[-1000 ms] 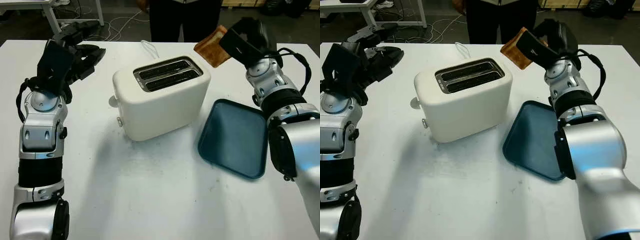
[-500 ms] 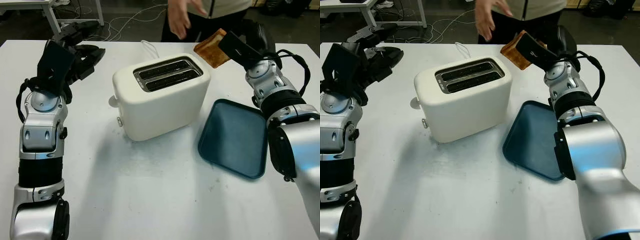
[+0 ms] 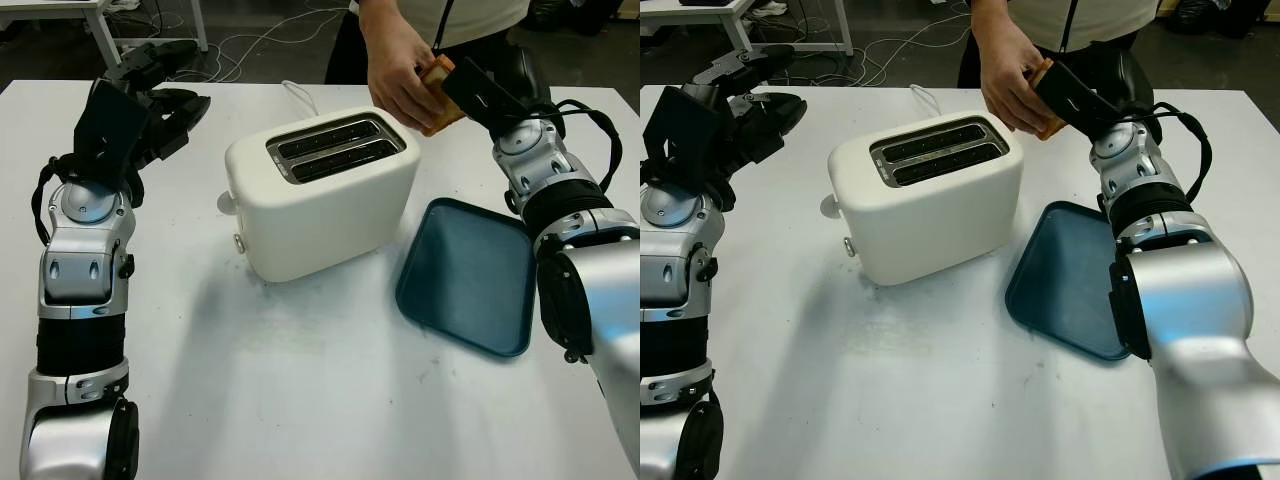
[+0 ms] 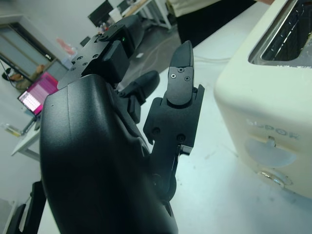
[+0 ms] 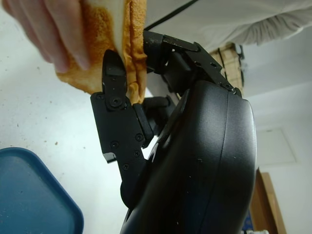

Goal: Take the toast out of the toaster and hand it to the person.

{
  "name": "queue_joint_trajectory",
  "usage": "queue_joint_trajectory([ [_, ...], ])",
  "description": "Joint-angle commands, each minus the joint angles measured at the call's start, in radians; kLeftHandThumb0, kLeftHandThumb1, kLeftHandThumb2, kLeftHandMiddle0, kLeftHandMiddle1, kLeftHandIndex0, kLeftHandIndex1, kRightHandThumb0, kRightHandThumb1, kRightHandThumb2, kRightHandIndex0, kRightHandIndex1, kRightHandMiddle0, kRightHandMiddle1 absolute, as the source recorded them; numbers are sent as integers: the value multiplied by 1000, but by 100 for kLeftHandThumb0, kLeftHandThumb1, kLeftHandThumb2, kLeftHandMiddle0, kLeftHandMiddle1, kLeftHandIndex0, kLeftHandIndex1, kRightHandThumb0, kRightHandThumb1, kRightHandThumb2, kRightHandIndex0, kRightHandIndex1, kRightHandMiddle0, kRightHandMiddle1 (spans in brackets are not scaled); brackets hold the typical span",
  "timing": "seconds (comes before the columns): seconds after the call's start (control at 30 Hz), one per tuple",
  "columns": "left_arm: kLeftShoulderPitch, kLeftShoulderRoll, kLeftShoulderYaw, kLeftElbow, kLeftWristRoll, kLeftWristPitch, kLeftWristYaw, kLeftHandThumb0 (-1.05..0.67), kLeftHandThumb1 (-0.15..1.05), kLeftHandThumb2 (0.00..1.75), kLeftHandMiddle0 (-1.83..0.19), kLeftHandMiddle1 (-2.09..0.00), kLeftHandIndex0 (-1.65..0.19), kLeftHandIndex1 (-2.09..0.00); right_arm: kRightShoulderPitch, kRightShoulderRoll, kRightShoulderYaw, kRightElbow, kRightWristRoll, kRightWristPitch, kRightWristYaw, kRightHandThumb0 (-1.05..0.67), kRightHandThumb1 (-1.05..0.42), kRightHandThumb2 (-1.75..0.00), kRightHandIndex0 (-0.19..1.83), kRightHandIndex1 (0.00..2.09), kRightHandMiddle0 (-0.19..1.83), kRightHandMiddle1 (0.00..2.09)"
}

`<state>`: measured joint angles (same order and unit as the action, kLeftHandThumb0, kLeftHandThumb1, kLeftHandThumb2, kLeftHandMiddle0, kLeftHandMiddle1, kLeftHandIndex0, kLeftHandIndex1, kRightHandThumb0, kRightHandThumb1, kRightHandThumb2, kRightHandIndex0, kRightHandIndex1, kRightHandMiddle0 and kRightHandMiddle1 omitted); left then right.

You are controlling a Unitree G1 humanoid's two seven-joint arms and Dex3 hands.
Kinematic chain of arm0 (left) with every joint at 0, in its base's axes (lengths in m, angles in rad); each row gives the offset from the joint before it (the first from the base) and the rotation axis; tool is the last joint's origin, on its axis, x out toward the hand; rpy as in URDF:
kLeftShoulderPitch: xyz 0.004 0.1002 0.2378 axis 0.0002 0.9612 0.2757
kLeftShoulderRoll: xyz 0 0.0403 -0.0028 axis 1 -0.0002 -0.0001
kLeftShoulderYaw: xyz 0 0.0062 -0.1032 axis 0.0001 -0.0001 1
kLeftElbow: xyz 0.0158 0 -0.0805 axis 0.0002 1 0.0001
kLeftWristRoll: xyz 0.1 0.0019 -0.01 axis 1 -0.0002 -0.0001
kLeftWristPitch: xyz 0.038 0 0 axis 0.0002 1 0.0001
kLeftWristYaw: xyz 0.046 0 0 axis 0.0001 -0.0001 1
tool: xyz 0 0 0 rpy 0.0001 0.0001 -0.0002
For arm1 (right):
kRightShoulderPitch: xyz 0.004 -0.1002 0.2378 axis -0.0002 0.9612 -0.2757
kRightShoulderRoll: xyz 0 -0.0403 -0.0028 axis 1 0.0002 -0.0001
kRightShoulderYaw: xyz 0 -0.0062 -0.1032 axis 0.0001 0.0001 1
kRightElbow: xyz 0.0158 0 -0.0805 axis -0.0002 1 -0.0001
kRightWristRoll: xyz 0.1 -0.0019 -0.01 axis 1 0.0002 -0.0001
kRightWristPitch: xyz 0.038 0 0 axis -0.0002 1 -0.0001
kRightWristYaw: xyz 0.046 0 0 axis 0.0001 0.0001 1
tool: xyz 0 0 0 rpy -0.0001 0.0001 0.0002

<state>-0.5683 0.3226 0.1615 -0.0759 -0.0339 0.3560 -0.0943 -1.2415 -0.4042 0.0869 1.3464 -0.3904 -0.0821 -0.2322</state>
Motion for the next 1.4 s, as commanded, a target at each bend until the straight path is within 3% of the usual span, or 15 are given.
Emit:
queue_joint_trajectory([
  [0.0,9,3,2,-11,2,2,2,-24,92,20,-27,-93,-48,-30,-11,-1,-9,-4,14,-4,3,-26,-92,-29,54,175,60,124],
  [0.13,8,0,2,-12,0,6,4,-24,92,20,-26,-92,-47,-30,-10,-4,-6,-4,14,-14,10,-23,-92,-29,55,175,65,114],
  [0.2,8,2,0,-12,4,4,4,-24,92,20,-26,-92,-47,-31,-10,-4,-7,-6,15,-23,9,-22,-92,-28,61,175,58,142],
  [0.33,6,-1,2,-12,-2,6,3,-23,92,20,-27,-93,-47,-31,-13,-1,-10,-8,21,-22,4,-20,-92,-28,65,175,53,160],
  [0.4,5,-1,2,-9,-4,6,1,-24,92,20,-27,-93,-47,-31,-14,1,-4,-9,18,-22,-1,-20,-92,-28,64,175,59,146],
  [0.53,5,-1,2,-8,-3,3,2,-24,92,20,-27,-93,-47,-32,-12,4,-2,-10,17,-33,-11,-21,-92,-29,67,175,56,157],
  [0.67,6,-3,3,-11,-4,5,3,-23,92,20,-27,-93,-47,-32,-9,4,-1,-11,20,-43,8,-28,-92,-29,67,175,69,128],
  [0.73,7,-2,4,-14,-3,7,3,-23,92,21,-27,-93,-46,-32,-5,0,2,-12,19,-54,25,-36,-92,-31,69,154,78,95],
  [0.77,8,-1,4,-16,-4,8,3,-23,92,21,-26,-93,-46,-32,-4,-1,0,-13,22,-58,38,-39,-92,-33,76,125,83,72],
  [0.8,9,-1,5,-18,-3,10,5,-23,92,21,-26,-93,-46,-32,-1,-4,-7,-15,32,-68,68,-45,-92,-37,83,82,87,41],
  [0.9,16,5,1,-26,10,13,9,-22,92,22,-26,-92,-46,-32,6,-11,-14,-26,49,-76,138,-51,-92,-49,74,21,73,5],
  [1.0,25,9,1,-37,20,13,15,-22,92,21,-28,-91,-47,-32,36,-17,-28,-45,69,-106,169,-47,-92,-53,65,7,60,1],
  [1.13,45,11,10,-56,14,9,16,-21,92,21,-31,-90,-47,-32,110,-15,-113,-88,176,-214,238,-42,-92,-53,61,3,50,0],
  [1.2,59,11,17,-67,9,4,15,-22,91,20,-32,-90,-48,-33,144,-14,-128,-124,203,-229,262,-44,-92,-57,43,1,40,0],
  [1.37,118,-10,56,-127,-24,9,21,-27,89,17,-34,-89,-49,-33,313,4,-161,-358,271,-244,284,-40,-92,-62,32,0,33,0],
])
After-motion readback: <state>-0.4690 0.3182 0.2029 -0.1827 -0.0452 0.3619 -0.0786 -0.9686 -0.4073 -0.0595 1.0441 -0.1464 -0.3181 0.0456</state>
